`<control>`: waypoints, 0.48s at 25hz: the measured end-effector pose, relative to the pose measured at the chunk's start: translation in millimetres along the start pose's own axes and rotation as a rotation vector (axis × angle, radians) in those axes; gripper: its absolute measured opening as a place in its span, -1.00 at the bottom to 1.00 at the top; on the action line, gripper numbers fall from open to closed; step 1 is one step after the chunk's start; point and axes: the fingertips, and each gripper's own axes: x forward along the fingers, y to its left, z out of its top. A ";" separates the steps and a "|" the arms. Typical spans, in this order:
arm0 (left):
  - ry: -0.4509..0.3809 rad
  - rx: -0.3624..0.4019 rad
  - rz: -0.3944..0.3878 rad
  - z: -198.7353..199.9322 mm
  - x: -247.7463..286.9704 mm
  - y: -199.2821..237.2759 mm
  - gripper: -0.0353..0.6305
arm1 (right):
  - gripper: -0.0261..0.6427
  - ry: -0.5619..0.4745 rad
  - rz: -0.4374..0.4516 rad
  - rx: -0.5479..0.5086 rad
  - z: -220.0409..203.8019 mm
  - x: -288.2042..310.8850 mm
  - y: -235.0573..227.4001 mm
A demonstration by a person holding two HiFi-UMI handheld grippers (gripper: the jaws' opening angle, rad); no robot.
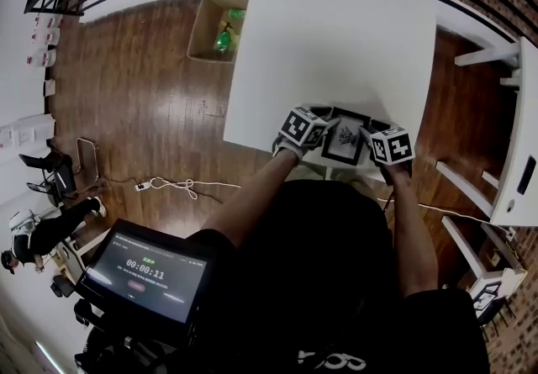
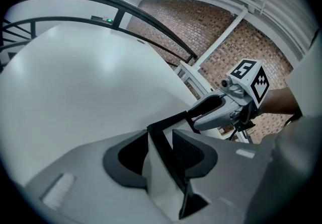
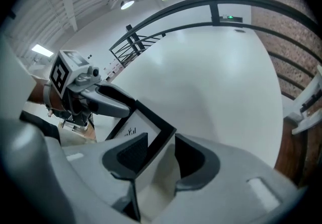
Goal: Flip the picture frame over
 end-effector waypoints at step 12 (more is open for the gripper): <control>-0.321 -0.019 0.053 31.0 -73.7 -31.0 -0.73 | -0.73 -0.276 -0.067 -0.101 6.7 -91.2 -7.4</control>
